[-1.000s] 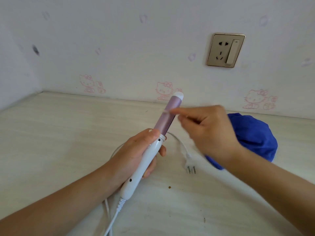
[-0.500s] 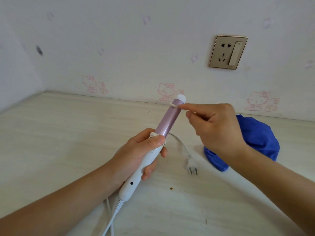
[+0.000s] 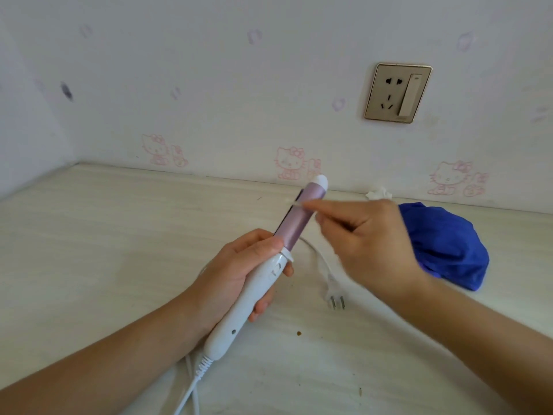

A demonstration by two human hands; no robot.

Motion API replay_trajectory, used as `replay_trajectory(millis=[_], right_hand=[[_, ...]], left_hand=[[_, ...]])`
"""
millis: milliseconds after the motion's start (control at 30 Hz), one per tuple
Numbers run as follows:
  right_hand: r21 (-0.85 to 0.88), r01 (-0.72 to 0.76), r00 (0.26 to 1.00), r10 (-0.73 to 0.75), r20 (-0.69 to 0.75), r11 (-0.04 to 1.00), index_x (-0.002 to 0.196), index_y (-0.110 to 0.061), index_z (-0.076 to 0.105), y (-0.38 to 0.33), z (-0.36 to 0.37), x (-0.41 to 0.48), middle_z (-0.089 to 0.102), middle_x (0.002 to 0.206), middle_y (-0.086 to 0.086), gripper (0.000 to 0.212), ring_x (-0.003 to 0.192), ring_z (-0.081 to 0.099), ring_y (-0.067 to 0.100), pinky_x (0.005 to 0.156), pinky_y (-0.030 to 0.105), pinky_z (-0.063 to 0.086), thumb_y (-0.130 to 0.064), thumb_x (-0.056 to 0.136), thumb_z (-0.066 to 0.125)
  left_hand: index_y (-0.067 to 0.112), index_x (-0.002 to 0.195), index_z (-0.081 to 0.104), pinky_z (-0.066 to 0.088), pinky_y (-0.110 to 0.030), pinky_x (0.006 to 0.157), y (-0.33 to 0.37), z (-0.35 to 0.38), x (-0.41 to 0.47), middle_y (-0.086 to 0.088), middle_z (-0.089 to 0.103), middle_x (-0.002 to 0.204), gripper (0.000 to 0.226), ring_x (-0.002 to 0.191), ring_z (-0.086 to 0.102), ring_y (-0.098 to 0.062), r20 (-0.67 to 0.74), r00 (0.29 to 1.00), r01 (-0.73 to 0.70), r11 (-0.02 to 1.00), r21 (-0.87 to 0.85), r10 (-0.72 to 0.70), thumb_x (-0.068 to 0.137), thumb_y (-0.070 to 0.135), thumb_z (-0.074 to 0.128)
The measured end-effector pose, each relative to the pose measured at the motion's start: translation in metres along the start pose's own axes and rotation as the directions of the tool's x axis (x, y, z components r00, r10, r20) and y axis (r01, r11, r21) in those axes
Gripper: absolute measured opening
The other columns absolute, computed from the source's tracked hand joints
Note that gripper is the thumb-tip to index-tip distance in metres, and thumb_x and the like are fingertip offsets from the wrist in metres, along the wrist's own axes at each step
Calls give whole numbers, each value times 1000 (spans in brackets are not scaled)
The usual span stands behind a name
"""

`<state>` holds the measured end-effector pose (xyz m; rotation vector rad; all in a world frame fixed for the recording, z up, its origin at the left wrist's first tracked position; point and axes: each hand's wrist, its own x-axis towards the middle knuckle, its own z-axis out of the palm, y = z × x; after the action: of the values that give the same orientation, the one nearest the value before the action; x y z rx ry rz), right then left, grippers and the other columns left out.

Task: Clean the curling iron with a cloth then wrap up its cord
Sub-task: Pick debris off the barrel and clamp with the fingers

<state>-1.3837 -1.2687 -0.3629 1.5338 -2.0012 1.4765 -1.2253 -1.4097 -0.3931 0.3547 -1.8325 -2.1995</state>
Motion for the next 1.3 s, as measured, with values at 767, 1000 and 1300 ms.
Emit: replay_trajectory(millis=[767,1000,1300], right_hand=[[21,18,1000,-19,16,1000,112,-30,80,2,4,-5,47,51,4,44,42,39,10,42,24,33,5,91,61],[-8,-38,999,38,-32,999,111,-26,80,7,-5,12,52,51,10,38,45,49,29,41,34,39,2,94,61],[-11,21,998,-20,63,1000,107,-23,82,-2,4,0,46,48,1,37,41,34,5,44,20,31,3,90,61]], left_hand=[[18,90,66,38,-21,39,0,-2,2,-16,68,87,31,37,46,-19,4,999,-37,998,-49,37,81,47,71],[25,83,66,39,-22,40,0,-2,2,-14,67,85,21,38,46,-20,22,999,-26,999,-31,27,85,46,67],[2,108,67,39,-23,40,0,-3,0,-13,65,82,53,40,47,-19,25,1000,2,998,-61,-1,82,47,64]])
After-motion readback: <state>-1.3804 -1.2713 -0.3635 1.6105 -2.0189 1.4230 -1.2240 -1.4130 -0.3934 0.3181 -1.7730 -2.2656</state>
